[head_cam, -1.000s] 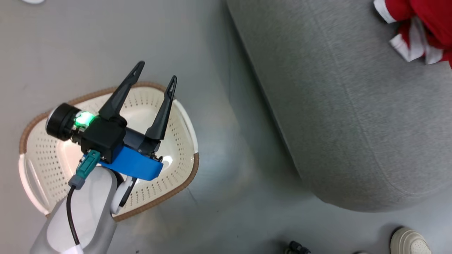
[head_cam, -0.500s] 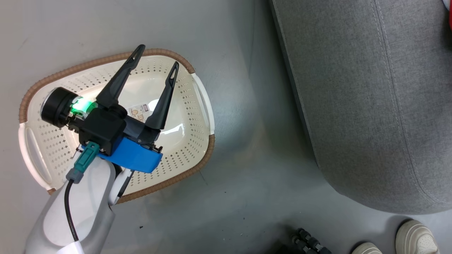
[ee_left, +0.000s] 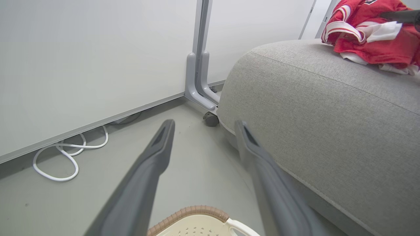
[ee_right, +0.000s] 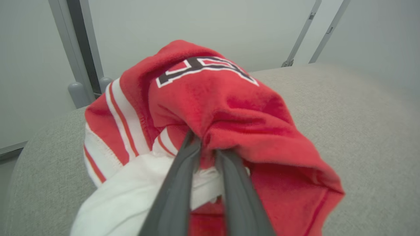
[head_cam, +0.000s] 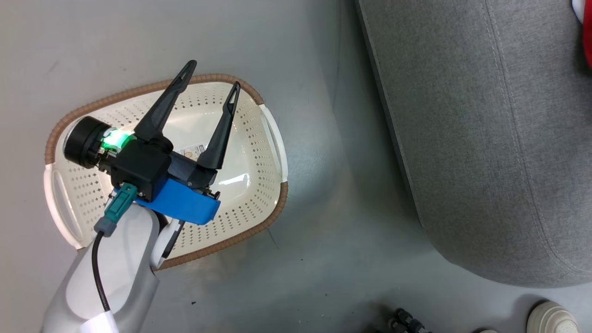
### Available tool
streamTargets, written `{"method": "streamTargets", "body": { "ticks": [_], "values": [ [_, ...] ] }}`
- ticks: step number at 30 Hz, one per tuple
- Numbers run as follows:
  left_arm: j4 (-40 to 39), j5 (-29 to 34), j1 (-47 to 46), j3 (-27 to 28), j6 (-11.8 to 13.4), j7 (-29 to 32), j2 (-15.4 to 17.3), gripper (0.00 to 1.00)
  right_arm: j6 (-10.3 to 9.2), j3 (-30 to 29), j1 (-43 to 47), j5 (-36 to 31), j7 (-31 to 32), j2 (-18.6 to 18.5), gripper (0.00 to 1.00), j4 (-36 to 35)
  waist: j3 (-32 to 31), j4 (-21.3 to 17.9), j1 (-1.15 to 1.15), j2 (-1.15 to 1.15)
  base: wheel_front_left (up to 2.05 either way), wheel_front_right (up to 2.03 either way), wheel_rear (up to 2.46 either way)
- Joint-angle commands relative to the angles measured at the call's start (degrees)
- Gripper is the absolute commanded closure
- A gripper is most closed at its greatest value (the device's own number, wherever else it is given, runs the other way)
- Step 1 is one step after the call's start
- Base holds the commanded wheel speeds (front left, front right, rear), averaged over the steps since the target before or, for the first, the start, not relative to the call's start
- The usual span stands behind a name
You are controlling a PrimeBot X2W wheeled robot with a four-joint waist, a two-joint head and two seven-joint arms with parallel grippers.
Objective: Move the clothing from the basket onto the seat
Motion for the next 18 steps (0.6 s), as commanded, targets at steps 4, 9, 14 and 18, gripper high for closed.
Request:
{"method": "streamTargets", "body": {
  "ticks": [4,9,14,18],
  "values": [
    [0.8,-1.0,0.2,0.1,-0.1,-0.1,-1.3,0.00,0.01,1.8,1.7,-0.8,-0.7,0.1,0.00,0.1,-3.2,0.7,-0.01,0.00,0.00,0.00,0.00],
    [2.1,-3.2,2.1,-0.5,-0.1,-0.2,-3.6,0.00,0.01,4.9,5.3,-1.6,-0.7,-0.4,0.00,-1.1,-8.8,2.5,-0.01,0.00,0.00,0.00,0.00],
    [3.8,-5.0,4.8,0.5,-0.1,-0.1,-5.5,0.00,0.01,7.5,8.9,-2.0,0.7,-0.7,0.00,-2.9,-14.5,4.0,-0.01,0.00,0.00,0.00,0.00],
    [5.1,-6.0,8.8,2.6,-0.1,-0.1,-7.3,0.00,0.01,10.1,13.2,-2.1,2.4,0.3,0.00,-6.3,-20.6,5.3,-0.01,0.00,0.00,0.00,0.00]
  ]
}}
